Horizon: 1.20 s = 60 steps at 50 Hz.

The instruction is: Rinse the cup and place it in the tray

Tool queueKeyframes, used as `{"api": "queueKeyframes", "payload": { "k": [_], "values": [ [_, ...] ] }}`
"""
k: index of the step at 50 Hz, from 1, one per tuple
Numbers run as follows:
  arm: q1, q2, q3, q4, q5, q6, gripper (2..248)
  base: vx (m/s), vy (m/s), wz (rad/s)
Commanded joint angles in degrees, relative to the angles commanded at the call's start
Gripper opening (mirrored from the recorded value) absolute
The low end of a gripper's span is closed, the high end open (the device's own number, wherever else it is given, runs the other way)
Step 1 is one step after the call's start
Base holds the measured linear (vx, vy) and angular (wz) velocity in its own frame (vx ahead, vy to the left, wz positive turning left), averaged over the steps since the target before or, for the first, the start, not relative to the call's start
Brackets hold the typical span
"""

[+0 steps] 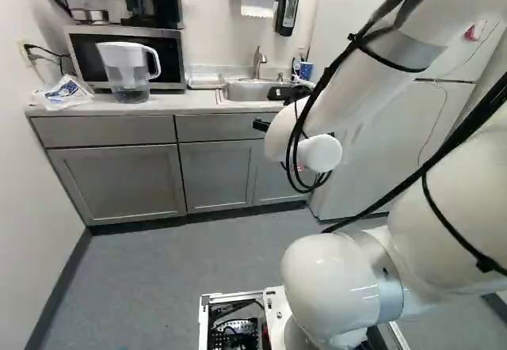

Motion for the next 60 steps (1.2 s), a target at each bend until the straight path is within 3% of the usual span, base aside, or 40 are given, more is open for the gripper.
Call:
{"api": "queueKeyframes", "payload": {
  "k": [60],
  "values": [
    [0.0, -1.1, -9.1, 0.0, -7.0, 0.0, 247, 0.000, 0.000, 0.000]
  ]
}}
